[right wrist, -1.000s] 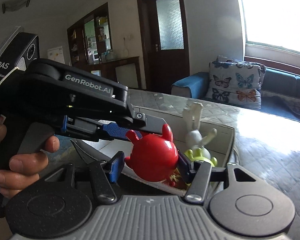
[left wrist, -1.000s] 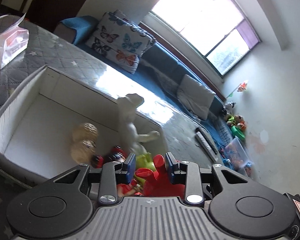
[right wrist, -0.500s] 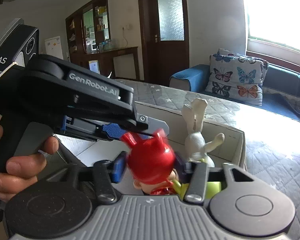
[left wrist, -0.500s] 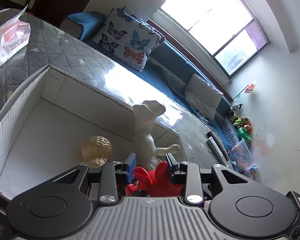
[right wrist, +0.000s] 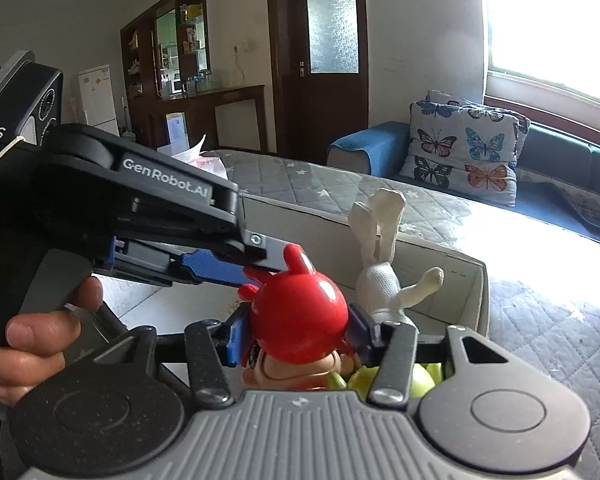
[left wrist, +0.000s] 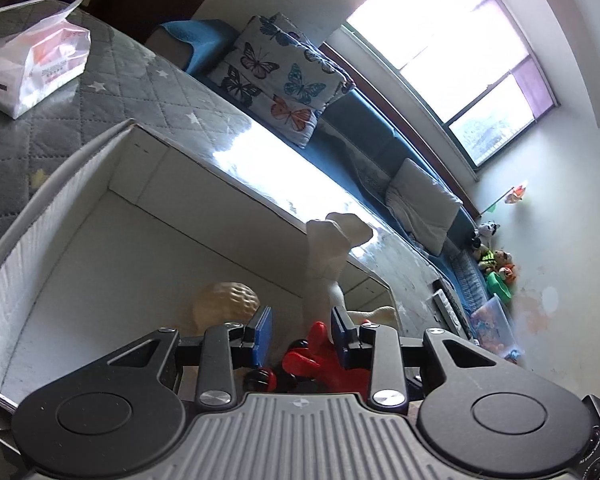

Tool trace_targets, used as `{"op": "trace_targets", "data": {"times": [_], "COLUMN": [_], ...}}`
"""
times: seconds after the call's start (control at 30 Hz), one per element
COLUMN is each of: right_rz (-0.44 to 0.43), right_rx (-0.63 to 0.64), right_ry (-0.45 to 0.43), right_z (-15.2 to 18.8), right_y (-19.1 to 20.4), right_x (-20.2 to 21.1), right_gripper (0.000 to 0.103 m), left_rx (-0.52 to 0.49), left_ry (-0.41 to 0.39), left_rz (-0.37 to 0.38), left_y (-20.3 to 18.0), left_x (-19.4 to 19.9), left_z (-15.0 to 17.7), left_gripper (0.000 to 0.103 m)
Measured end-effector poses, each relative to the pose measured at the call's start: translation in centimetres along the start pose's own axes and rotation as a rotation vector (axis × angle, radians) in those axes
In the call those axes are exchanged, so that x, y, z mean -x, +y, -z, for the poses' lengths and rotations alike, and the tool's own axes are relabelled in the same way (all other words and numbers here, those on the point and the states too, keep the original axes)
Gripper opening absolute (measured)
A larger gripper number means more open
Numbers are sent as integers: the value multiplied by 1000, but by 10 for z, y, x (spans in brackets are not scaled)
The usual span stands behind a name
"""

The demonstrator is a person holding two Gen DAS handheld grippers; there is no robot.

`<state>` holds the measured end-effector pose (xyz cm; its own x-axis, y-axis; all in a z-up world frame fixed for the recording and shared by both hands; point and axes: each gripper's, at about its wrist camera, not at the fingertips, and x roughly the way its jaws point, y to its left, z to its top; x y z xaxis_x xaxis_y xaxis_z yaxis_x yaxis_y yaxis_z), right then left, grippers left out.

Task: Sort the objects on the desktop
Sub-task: 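Carry the red toy over the shoebox and lower it inside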

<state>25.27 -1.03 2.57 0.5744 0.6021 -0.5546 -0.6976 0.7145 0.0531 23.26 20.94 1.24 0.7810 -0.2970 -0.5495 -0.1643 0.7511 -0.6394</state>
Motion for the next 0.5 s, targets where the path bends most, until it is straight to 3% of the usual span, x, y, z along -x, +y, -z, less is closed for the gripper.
{"op": "trace_targets", "data": {"times": [0.5], "right_rz": [50], "right_rx": [2], "right_ry": [-30], "right_z": [-4], "right_y": [-6], "right_x": [6], "right_gripper": [68], "left_rx": [6], "left_ry": [3], "left_rz": [-23], "left_y": [0], "left_x": [-1], "left_z": [-1], "left_gripper": [35]}}
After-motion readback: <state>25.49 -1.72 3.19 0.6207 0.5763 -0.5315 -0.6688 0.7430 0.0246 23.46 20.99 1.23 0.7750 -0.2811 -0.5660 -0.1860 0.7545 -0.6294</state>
